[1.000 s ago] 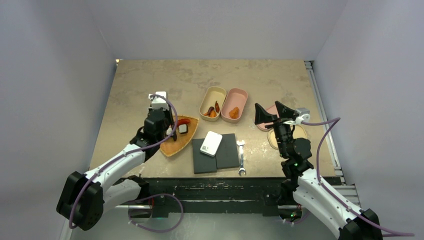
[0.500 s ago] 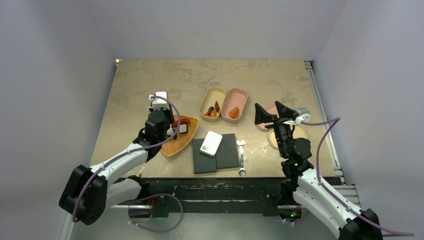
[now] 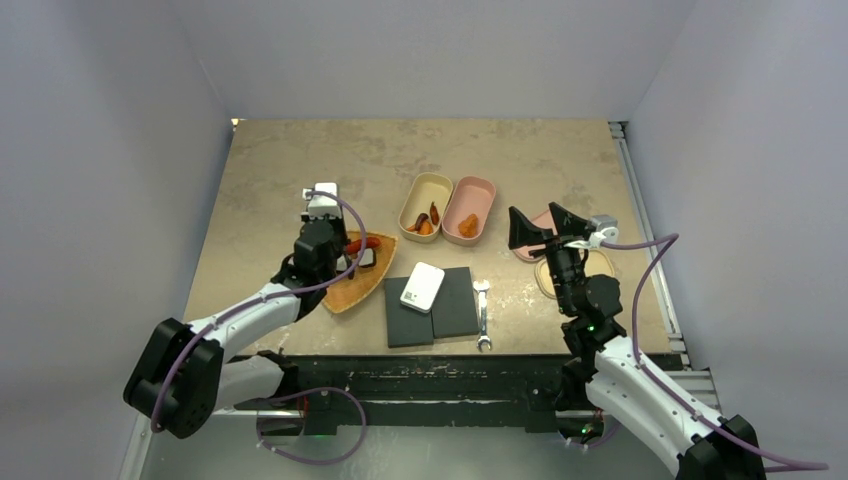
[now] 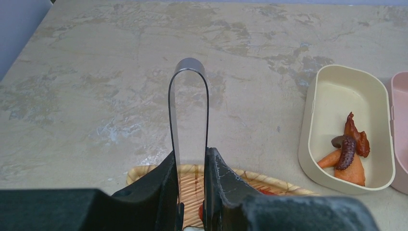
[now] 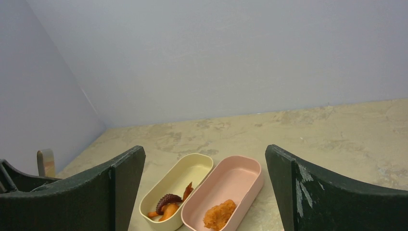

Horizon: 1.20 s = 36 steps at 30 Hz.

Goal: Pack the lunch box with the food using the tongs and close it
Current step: Pick up the fake food from the plate, then place the fake food in the packing box.

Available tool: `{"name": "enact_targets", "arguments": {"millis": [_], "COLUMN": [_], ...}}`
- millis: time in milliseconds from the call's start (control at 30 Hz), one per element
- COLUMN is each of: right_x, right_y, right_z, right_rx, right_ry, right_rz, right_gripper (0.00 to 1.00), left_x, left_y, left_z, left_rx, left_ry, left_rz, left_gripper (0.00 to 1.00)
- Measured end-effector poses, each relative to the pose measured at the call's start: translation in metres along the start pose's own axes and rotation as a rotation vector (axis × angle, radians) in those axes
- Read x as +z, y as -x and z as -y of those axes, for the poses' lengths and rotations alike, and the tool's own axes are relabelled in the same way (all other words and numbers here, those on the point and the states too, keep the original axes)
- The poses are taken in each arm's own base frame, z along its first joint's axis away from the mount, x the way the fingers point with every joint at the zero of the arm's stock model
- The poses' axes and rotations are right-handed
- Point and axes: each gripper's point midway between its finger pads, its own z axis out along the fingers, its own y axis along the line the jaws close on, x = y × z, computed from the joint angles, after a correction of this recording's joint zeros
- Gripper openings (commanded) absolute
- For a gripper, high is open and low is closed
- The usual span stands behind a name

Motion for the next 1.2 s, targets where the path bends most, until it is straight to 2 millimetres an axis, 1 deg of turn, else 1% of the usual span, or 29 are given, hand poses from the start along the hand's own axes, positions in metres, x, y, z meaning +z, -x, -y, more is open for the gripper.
{"name": "enact_targets", "arguments": {"millis": [67,200,300,433,500,667,767,900,1000,1067,1200], "right_x": [0.000,0.000,0.000,0.000,0.000,0.000,0.000,0.000,-0.001,-0.002,-0.003], "right_y": [0.000,0.000,0.000,0.000,0.000,0.000,0.000,0.001,0.005,0.008,0.011], "right_z": [0.000,0.000,0.000,0.000,0.000,0.000,0.000,0.000,0.000,0.000,0.000], "right_rx": [0.000,0.000,0.000,0.000,0.000,0.000,0.000,0.001,0.004,0.007,0.009], "right_ry": [0.000,0.000,0.000,0.000,0.000,0.000,0.000,0.000,-0.001,-0.002,-0.004], "right_rz": [0.000,0.000,0.000,0.001,0.001,0.001,0.001,0.005,0.015,0.027,0.034], "right_gripper": [0.99,0.99,0.99,0.99,0.99,0.99,0.99,0.99,0.99,0.99,0.99], "left_x": [0.000,-0.006,-0.014,-0.026,-0.030,-0.039,-0.040,-0.039,-0.038,-0.040,-0.042], "left_y": [0.000,0.005,0.017,0.040,0.044,0.045,0.044,0.059,0.074,0.080,0.094], "left_z": [0.000,-0.004,-0.008,-0.012,-0.014,-0.018,-0.014,0.004,0.027,0.050,0.106], "left_rx": [-0.001,-0.011,-0.031,-0.068,-0.075,-0.075,-0.059,-0.069,-0.075,-0.070,-0.061], "left_ry": [0.001,0.002,0.001,-0.005,-0.005,-0.006,-0.029,-0.105,-0.173,-0.228,-0.360], "left_rz": [0.002,0.019,0.055,0.112,0.120,0.109,0.081,0.077,0.085,0.084,0.084], "left_gripper": [0.09,0.03,0.02,0.00,0.00,0.00,0.00,0.00,0.00,0.00,0.00]}}
